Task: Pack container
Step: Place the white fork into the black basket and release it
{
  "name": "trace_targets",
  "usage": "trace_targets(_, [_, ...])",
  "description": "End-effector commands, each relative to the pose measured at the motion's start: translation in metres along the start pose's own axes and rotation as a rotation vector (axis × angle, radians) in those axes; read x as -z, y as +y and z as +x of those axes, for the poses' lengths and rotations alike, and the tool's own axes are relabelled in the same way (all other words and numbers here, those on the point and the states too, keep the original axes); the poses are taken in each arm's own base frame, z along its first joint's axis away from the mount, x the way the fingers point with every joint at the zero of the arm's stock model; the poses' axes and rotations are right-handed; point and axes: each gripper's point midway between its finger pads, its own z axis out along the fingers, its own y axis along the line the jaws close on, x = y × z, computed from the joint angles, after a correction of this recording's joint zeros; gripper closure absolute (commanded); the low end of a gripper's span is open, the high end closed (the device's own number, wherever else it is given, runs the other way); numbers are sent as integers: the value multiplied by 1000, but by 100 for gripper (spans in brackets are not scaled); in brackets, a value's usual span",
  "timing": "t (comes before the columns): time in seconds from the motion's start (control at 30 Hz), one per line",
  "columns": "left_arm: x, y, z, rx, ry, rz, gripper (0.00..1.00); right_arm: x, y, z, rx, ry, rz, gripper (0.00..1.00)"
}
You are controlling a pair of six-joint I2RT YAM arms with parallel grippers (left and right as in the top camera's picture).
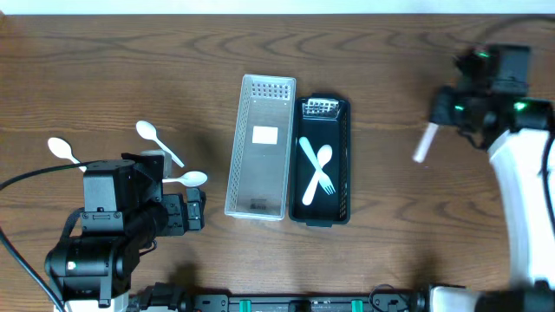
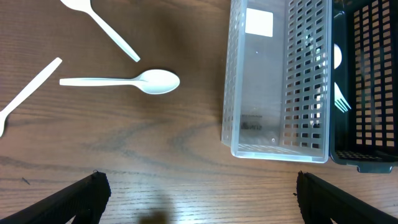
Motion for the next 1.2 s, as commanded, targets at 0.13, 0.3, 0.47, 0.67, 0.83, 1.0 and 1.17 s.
trace_targets(0.13, [3, -1, -3, -10, -12, 0, 2, 5, 114, 25, 73, 39, -157, 99])
trace_targets(0.3, [3, -1, -3, -10, -12, 0, 2, -37, 152, 58, 161, 162, -182, 99])
trace_targets(0.47, [3, -1, -3, -10, -11, 0, 2, -93, 166, 94, 194, 293, -155, 99])
trace_targets(0.67, [3, -1, -3, -10, -11, 0, 2, -149, 156, 132, 197, 427, -94, 99])
trace_targets(0.83, [3, -1, -3, -10, -11, 0, 2, -164, 148, 150, 252, 486, -77, 60])
trace_targets(1.0, [3, -1, -3, -10, -11, 0, 2, -152, 152, 136, 271, 446, -97, 55])
trace_targets(1.17, [3, -1, -3, -10, -12, 0, 2, -103, 156, 85, 334, 338, -134, 54])
